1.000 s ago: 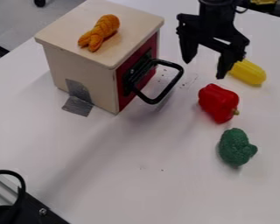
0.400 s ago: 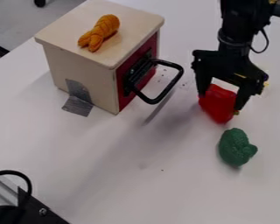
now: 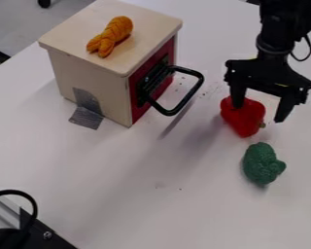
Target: Put the red bell pepper on the top of the drawer
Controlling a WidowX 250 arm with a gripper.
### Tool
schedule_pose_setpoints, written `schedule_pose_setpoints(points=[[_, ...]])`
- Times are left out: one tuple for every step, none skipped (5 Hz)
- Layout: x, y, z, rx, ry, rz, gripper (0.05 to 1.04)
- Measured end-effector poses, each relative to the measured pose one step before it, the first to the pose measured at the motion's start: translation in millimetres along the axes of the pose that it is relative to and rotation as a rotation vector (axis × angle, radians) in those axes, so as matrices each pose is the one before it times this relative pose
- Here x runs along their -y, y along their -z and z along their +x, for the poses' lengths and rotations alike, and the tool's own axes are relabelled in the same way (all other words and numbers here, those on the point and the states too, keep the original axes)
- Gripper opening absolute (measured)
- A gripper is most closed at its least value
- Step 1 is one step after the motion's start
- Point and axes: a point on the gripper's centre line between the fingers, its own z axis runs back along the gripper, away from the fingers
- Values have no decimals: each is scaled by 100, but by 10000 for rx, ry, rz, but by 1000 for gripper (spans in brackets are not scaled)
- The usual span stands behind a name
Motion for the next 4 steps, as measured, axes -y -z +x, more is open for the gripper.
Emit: schedule_pose_setpoints(points=[[-592, 757, 800, 195, -584, 572, 1001], [-945, 436, 438, 4, -528, 352, 1001], [-680, 431, -254, -64, -28, 309, 1001], [-869, 24, -707, -198, -269, 193, 1001]])
